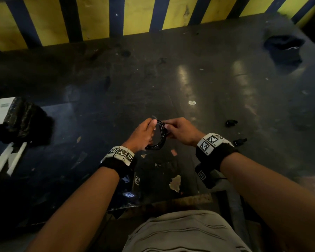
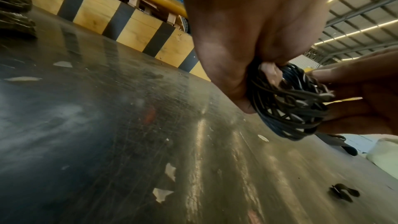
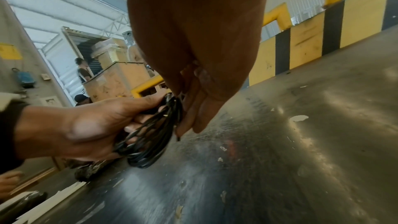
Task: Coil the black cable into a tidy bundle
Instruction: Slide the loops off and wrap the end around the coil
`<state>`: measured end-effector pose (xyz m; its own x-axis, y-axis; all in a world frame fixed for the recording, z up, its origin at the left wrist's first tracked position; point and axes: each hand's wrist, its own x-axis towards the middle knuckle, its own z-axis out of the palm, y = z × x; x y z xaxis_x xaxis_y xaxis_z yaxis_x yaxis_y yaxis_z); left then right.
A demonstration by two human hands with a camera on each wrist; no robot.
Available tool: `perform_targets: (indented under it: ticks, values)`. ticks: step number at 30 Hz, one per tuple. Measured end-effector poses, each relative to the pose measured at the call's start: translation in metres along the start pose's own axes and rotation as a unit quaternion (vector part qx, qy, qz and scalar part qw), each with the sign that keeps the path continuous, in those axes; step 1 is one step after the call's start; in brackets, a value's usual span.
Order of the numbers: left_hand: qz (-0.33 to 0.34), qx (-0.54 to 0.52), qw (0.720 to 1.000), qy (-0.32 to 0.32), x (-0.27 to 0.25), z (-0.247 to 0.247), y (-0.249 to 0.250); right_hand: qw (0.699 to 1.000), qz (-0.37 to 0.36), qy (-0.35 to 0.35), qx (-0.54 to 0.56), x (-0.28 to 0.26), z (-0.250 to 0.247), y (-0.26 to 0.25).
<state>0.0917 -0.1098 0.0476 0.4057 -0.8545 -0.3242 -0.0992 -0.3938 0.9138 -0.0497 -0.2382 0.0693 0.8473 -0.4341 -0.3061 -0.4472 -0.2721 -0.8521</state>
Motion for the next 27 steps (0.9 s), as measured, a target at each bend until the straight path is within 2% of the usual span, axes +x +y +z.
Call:
perform_targets:
  ticks: [5, 11, 21, 27]
  values:
    - [-0.004, -0.039, 0.999, 0.002, 0.010, 0.023, 0.006, 0.999, 0.002, 0.024, -0.037, -0.013, -0.008, 0.005]
    - [0.005, 0.002, 1.000, -0.007, 0.020, 0.048, 0.009, 0.997, 0.030, 0.053, 0.057, -0.022, -0.025, 0.027]
    - [0.011, 0.064, 0.998, -0.004, 0.035, 0.076, 0.008, 0.986, 0.057, 0.023, 0.157, -0.027, -0.035, 0.050]
    - [-0.032, 0.015, 0.999, -0.022, 0.032, 0.089, -0.003, 0.993, 0.089, -0.012, 0.074, -0.026, -0.041, 0.071]
